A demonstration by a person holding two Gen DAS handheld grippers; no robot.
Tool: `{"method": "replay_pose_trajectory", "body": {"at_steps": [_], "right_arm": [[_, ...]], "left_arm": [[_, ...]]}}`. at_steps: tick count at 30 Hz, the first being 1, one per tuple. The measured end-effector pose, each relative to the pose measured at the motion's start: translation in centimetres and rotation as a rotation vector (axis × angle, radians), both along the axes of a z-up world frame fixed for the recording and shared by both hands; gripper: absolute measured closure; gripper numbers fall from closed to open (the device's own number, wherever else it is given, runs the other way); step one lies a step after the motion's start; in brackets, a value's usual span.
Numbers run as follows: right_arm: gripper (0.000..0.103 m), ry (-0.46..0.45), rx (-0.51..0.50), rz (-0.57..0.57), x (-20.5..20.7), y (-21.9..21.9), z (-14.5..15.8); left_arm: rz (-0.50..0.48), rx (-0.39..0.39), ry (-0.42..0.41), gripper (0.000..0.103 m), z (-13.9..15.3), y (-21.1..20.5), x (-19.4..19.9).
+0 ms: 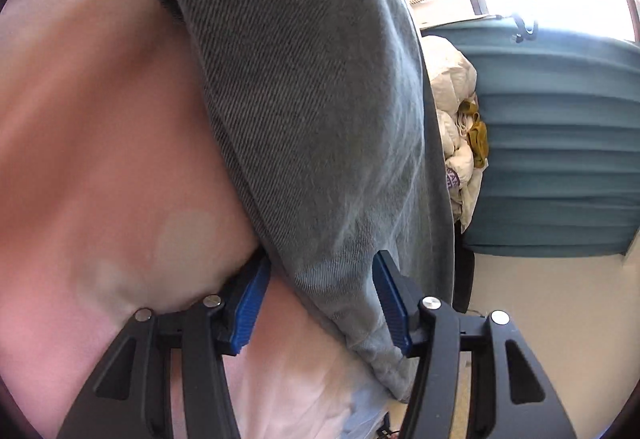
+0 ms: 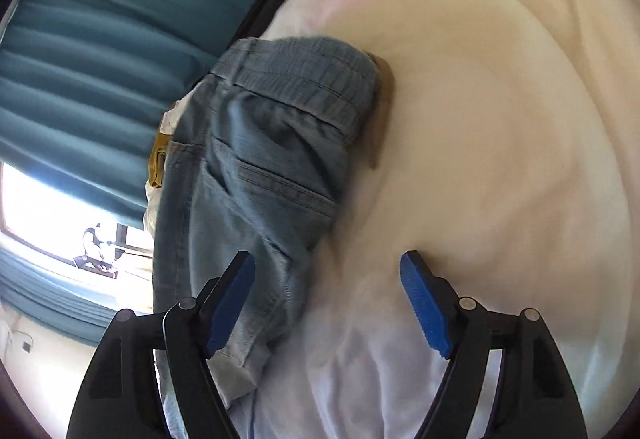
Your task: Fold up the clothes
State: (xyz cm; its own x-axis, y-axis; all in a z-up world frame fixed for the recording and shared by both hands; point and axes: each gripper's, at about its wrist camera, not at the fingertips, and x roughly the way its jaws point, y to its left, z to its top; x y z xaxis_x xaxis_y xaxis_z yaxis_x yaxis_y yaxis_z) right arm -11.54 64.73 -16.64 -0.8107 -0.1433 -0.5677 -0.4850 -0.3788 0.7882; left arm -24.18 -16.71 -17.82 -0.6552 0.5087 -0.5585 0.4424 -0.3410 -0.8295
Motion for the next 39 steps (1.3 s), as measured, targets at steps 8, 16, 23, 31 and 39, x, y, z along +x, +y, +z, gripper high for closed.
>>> {"method": "replay_pose_trajectory", "body": {"at_steps": [8,16,23,31,39], "right_arm": [[0.025,0.121,0.024,0.033,-5.5,-0.3,0.2],[0.085,0.023,0.201,-0.031,-7.1,-1.6,2.3],[0.095,0.123,0.282,-0.021,-4.4,-1.7,8.7],[0.095,0.151,0.335,-0.056,3.7,-1.2,13.2],[0.095,0.060,0.376,-0.119,14.9,3.3,12.4]], "left_arm": [[-0.007,-0.042,0.058,0.064,-0.1,0.9,-3.3],[0.000,-0.077,0.052,0.090,0.9,1.4,-3.3],[-0.018,-0.130,0.091,0.091,3.4,3.3,-0.7],[-0.075,-0.005,0.055,0.091,2.9,5.6,4.4],[-0.145,0.032,-0.043,0.090,0.3,9.1,9.1]]}}
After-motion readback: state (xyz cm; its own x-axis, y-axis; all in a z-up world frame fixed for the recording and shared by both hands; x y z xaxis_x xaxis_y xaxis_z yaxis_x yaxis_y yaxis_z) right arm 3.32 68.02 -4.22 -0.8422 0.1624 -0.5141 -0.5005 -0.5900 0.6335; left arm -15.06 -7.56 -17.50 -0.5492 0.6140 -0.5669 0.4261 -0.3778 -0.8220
